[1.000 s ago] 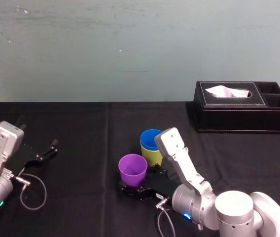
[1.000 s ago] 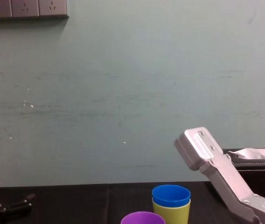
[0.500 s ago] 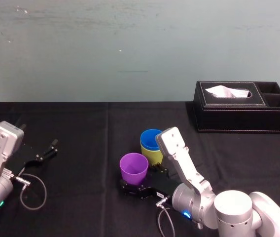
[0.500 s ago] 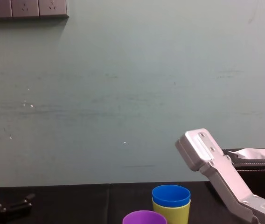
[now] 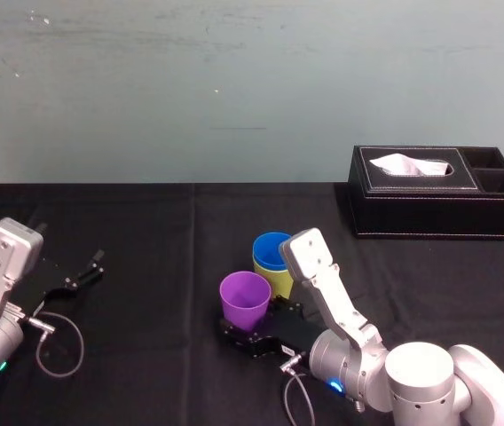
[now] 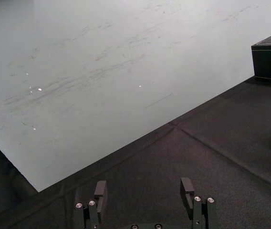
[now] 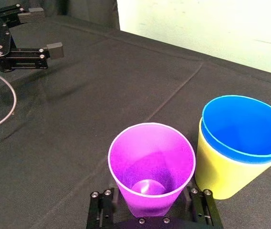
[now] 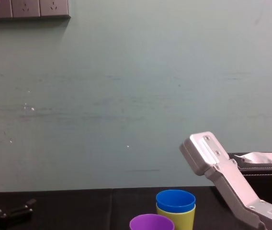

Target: Stack the three plastic cups sequentially using one hand.

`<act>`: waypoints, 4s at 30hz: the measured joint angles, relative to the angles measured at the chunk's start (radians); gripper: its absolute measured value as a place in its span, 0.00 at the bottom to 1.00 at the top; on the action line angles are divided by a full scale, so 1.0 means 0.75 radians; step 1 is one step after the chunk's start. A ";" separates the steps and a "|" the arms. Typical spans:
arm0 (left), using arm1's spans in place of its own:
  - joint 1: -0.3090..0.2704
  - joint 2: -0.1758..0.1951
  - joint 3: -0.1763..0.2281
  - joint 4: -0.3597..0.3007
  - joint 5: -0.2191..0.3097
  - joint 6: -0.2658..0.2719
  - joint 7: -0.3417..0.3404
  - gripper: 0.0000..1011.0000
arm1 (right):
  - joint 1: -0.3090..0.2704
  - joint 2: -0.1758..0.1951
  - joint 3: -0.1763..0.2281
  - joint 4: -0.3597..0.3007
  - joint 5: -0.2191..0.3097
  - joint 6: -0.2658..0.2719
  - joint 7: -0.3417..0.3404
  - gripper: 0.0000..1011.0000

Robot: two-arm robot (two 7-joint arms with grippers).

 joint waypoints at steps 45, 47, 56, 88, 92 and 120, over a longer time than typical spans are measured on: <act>0.000 0.000 0.000 0.000 0.000 0.000 0.000 0.99 | 0.153 0.065 0.103 -0.302 0.063 0.309 0.033 0.69; 0.000 0.000 0.000 0.000 0.000 0.000 0.000 0.99 | 0.165 0.063 0.110 -0.280 0.066 0.311 0.027 0.69; 0.000 0.000 0.000 0.000 0.000 0.000 0.000 0.99 | 0.184 0.057 0.118 -0.217 0.067 0.309 0.003 0.69; 0.000 0.000 0.000 0.000 0.000 0.000 0.000 0.99 | 0.191 0.022 0.112 -0.068 0.040 0.243 -0.009 0.69; 0.000 0.000 0.000 0.000 0.000 0.000 0.000 0.99 | 0.191 0.022 0.112 -0.067 0.040 0.243 -0.008 0.69; 0.000 0.000 0.000 0.000 0.000 0.000 0.000 0.99 | 0.183 0.024 0.118 -0.090 0.037 0.234 -0.014 0.99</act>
